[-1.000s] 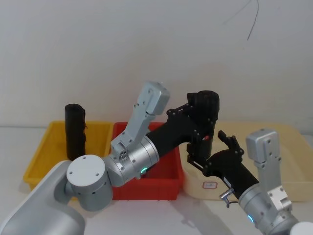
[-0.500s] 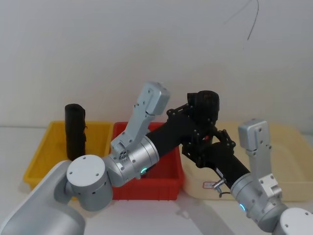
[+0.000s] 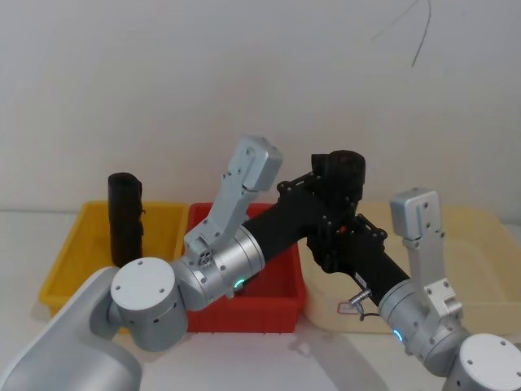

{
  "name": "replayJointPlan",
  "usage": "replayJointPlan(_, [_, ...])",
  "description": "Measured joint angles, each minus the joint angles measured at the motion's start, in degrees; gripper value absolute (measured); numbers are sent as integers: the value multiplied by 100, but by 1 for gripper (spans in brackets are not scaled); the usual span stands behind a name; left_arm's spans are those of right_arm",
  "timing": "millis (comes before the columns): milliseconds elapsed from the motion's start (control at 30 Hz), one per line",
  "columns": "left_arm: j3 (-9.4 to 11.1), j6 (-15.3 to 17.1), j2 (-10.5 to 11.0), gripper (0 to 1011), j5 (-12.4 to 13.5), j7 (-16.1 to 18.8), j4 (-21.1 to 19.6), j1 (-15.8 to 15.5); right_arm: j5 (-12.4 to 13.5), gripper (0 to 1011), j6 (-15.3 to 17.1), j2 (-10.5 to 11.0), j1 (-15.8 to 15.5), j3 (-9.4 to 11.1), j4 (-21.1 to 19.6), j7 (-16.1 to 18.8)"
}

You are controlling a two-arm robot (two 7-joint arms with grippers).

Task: Pick up the garbage bag with the one hand and transfer it to the other hand.

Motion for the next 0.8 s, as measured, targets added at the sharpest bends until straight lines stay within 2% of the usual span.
replayJointPlan(200, [1, 0, 0, 456, 0, 0, 0, 0, -34, 560, 22, -30, 4, 25, 0, 1])
replayJointPlan(300, [2, 0, 0, 495, 0, -2, -1, 0, -52, 559, 28, -44, 2, 42, -4, 0])
replayJointPlan(333, [2, 0, 0, 546, 0, -3, 0, 0, -54, 560, 30, -47, -1, 49, -7, 0])
replayJointPlan(400, [1, 0, 0, 577, 1, -3, -1, 0, -59, 559, 34, -53, -7, 64, -13, -3])
replayJointPlan(600, [1, 0, 0, 762, 0, -3, -1, 0, -66, 559, 71, -65, -43, 144, -48, -25])
replayJointPlan(800, [1, 0, -1, 926, 0, -2, -1, 0, -52, 559, 244, -61, -88, 299, -94, -102])
